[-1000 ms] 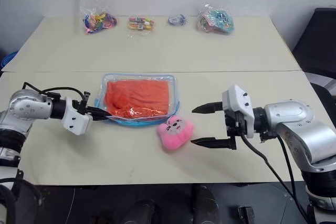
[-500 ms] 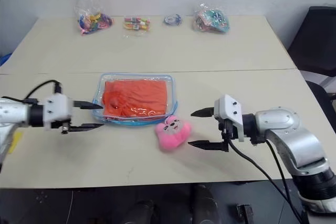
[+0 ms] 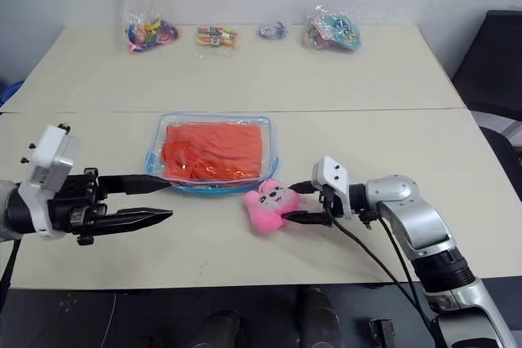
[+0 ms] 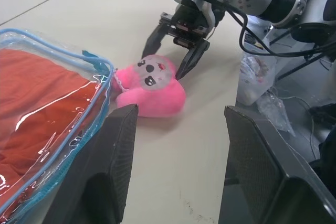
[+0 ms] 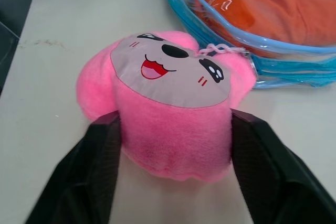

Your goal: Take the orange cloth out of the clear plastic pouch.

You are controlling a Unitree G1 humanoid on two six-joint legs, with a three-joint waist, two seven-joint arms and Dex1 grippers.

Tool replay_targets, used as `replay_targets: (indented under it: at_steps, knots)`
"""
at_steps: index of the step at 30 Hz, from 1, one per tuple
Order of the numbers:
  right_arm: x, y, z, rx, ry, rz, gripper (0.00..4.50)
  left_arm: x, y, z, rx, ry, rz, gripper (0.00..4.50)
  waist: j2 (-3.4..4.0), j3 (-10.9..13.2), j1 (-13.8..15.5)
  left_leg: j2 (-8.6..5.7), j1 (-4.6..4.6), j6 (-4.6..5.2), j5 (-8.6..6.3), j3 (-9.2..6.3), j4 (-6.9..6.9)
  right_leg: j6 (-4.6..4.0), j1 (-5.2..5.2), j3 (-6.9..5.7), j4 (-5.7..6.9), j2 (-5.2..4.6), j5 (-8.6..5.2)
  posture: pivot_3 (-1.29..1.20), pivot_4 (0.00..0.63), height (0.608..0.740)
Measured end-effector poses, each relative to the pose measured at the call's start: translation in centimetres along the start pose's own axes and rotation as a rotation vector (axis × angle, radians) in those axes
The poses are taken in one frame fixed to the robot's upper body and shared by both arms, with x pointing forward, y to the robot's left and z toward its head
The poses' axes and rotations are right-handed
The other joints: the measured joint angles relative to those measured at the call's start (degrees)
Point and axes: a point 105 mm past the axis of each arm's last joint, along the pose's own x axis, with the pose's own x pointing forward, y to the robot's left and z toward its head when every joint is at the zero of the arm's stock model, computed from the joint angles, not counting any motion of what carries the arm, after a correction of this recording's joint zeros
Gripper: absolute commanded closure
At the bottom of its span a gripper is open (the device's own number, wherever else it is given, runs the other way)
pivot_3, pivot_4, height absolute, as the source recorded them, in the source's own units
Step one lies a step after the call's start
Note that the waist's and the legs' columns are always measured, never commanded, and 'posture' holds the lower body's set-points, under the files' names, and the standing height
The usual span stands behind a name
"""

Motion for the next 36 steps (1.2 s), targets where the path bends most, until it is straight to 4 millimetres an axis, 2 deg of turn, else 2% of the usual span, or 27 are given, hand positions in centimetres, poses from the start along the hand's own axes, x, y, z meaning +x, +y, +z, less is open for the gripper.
replay_targets:
  at_steps: [4,7,11,15,19,23,31,36]
  knots:
    - [1.1,1.3,0.5,0.006,-0.022,0.055,3.67,-0.2,0.4,-0.3,0.011,0.018,0.031,1.73,0.0,0.0,0.0,0.03,0.02,-0.05,-0.01,0.02,-0.01,-0.01,0.0,0.01,0.0,0.05,-0.01,0.0,0.15,0.74]
    - [3.3,2.5,0.6,0.045,-0.049,0.109,4.48,-0.3,0.6,-0.7,0.018,0.032,0.044,1.73,0.0,0.0,-0.2,0.08,0.03,-0.11,-0.02,0.02,-0.02,-0.05,0.0,0.03,0.01,0.14,-0.03,0.0,0.15,0.74]
    - [5.3,2.9,0.8,0.11,-0.061,0.11,4.48,-0.4,0.9,-1.3,0.03,0.058,0.062,1.73,-0.01,0.0,-0.9,0.1,0.04,-0.14,-0.02,0.0,-0.03,-0.07,0.0,0.04,0.02,0.18,-0.04,0.0,0.15,0.74]
    - [6.3,2.7,1.0,0.147,-0.072,0.098,4.48,-0.2,1.0,-1.8,0.04,0.081,0.061,1.73,0.0,0.0,-1.3,0.15,0.05,-0.2,-0.03,0.0,-0.05,-0.1,-0.01,0.06,0.02,0.26,-0.05,0.0,0.15,0.74]
    - [6.5,2.4,0.9,0.175,-0.058,0.084,3.3,0.4,1.0,-3.0,0.038,0.103,0.049,1.73,0.0,0.0,-1.3,0.18,0.06,-0.23,-0.03,0.0,-0.07,-0.13,-0.01,0.06,0.03,0.3,-0.07,0.0,0.15,0.74]
    - [5.7,2.8,0.6,0.186,-0.016,0.1,1.86,0.9,1.1,-4.1,0.044,0.122,0.047,1.73,0.0,0.0,-1.3,0.18,0.05,-0.23,-0.03,0.0,-0.07,-0.13,-0.02,0.08,0.02,0.3,-0.07,0.0,0.15,0.74]
    - [3.2,3.4,0.6,0.079,0.063,0.097,1.86,2.9,2.0,-6.8,0.012,0.102,0.094,1.73,-0.01,0.0,-1.0,0.17,0.04,-0.22,-0.03,-0.01,-0.06,-0.11,-0.01,0.11,0.01,0.29,-0.06,0.0,0.15,0.74]
    - [2.0,3.3,1.4,0.018,0.077,0.066,1.86,5.4,1.8,-7.2,0.045,0.066,0.077,1.73,-0.04,0.0,-1.0,0.18,0.04,-0.22,-0.03,0.0,-0.06,-0.11,-0.01,0.13,0.02,0.28,-0.05,0.0,0.15,0.74]
